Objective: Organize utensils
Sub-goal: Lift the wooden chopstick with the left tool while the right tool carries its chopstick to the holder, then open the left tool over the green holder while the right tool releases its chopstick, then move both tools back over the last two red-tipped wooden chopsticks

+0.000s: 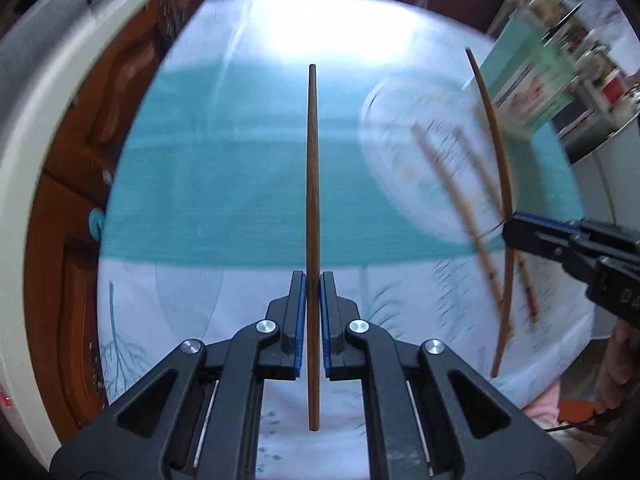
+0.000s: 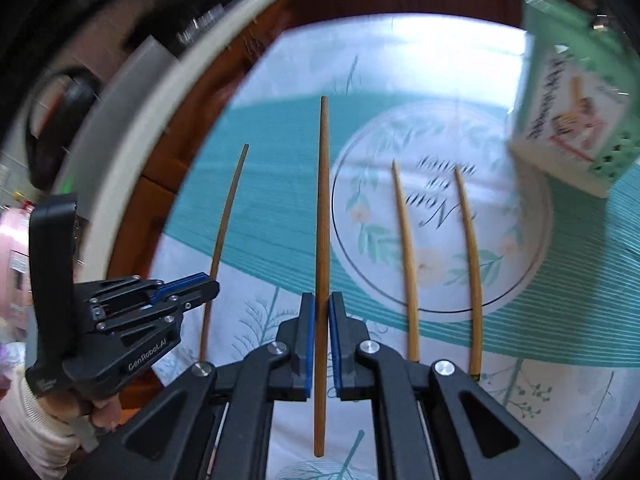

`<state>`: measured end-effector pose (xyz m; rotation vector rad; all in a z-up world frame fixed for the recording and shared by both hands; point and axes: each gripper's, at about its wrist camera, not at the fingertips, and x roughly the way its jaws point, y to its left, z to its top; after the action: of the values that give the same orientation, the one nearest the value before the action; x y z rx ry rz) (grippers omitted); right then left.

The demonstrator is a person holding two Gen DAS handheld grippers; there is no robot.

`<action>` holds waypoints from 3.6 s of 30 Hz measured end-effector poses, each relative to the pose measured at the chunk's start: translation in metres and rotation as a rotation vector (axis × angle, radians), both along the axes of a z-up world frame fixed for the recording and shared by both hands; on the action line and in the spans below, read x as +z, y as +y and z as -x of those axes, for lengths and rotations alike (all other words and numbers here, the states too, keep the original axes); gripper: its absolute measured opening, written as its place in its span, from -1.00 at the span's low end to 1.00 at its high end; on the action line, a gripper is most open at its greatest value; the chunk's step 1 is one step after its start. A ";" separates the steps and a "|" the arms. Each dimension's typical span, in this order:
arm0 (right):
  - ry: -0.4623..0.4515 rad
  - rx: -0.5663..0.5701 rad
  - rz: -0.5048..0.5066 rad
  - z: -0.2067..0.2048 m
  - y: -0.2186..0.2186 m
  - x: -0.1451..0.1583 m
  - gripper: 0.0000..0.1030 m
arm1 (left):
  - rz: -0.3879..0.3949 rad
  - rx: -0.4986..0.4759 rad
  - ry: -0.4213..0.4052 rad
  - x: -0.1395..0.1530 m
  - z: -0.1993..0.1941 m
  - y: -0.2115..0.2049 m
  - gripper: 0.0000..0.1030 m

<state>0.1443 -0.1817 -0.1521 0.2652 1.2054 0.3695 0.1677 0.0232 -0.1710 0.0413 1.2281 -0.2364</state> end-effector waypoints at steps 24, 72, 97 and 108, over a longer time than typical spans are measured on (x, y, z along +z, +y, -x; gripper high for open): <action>-0.835 -0.437 -0.006 -0.040 -0.140 0.151 -0.87 | 0.342 -0.127 -0.635 0.215 -0.092 -0.209 -0.91; -0.566 -0.177 0.137 0.002 -0.088 0.075 -0.76 | 0.207 -0.062 -0.423 0.084 -0.041 -0.163 -0.21; -0.348 -0.228 0.123 0.071 -0.080 0.017 -0.60 | 0.123 0.083 -0.009 -0.029 0.013 -0.106 -0.21; -0.299 -0.238 0.098 0.075 -0.090 -0.001 -0.60 | 0.046 0.112 0.159 -0.063 -0.012 -0.141 -0.03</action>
<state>0.0696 -0.2720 -0.1529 0.2549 0.8840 0.1355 0.1792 -0.1176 -0.2337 -0.0872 1.3777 -0.1729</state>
